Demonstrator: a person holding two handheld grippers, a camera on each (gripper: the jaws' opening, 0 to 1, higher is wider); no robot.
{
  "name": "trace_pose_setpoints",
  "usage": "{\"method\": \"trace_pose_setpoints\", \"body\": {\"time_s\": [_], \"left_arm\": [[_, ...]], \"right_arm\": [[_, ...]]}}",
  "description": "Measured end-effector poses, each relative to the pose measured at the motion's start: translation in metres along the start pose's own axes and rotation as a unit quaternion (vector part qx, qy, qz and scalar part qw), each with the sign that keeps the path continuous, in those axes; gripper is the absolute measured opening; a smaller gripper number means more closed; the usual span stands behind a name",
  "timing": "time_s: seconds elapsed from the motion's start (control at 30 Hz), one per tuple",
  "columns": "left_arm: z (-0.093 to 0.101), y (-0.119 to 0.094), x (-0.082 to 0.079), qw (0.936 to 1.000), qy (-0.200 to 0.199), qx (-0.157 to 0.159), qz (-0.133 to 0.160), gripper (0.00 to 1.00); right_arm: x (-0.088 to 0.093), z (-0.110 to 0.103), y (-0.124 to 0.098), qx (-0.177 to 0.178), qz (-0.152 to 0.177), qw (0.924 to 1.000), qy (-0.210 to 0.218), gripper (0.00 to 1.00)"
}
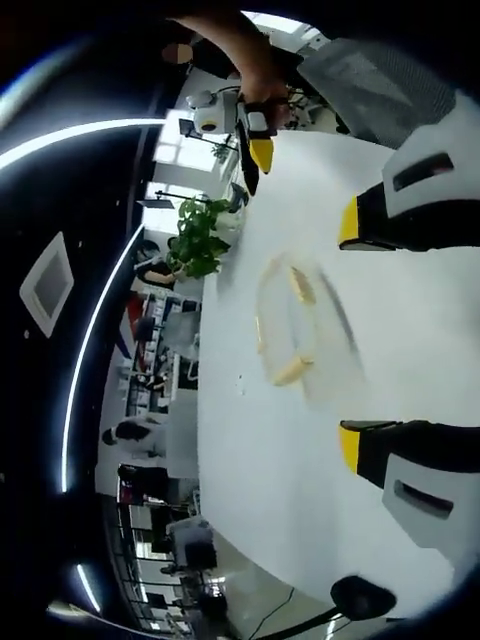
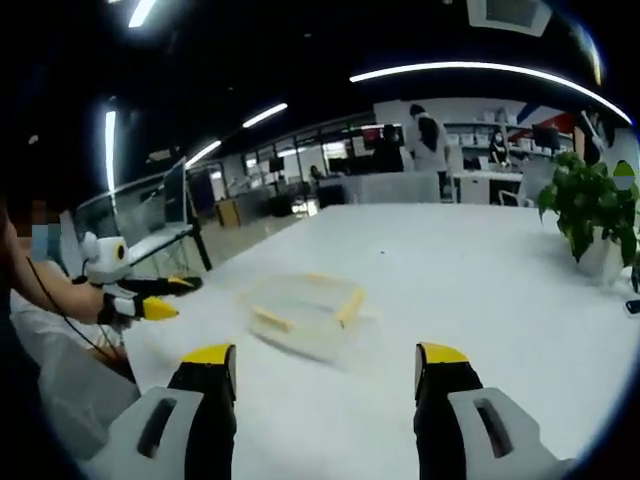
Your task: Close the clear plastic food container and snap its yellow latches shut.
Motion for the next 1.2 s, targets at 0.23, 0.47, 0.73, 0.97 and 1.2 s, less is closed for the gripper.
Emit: {"method": "trace_pose_setpoints", "body": {"time_s": [0.23, 0.47, 0.73, 0.97, 1.2], "left_arm": [[0.003, -0.01, 0.002, 1.0, -0.008, -0.004, 0.004, 0.67], [0.013, -0.019, -0.001, 0.9999, -0.008, -0.002, 0.014, 0.67], [0.017, -0.031, 0.002, 0.9998, -0.011, -0.004, 0.017, 0.67], [0.02, -0.04, 0.008, 0.9996, -0.019, -0.01, 0.016, 0.67], [0.026, -0.049, 0.01, 0.9993, -0.028, -0.012, 0.021, 0.67]], "right_arm": [[0.011, -0.006, -0.012, 0.003, -0.001, 1.0, 0.006, 0.73], [0.015, -0.003, -0.024, 0.012, 0.002, 0.9998, 0.014, 0.73], [0.018, -0.006, -0.037, 0.015, 0.014, 0.9994, 0.029, 0.73], [0.022, -0.009, -0.045, 0.013, 0.016, 0.999, 0.04, 0.73], [0.018, -0.015, -0.047, 0.004, 0.023, 0.9991, 0.035, 0.74]]}}
Point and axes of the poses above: the point that each gripper's makers call its tool centre point, and the gripper's own axes: y roughly forward along the fingers, z roughly to its right, x roughly out of its underside, the point moved 4 cm from there along -y, roughly backward along the fingers, and after that the axes turned 2 degrees about y, right-handed, at the moved point
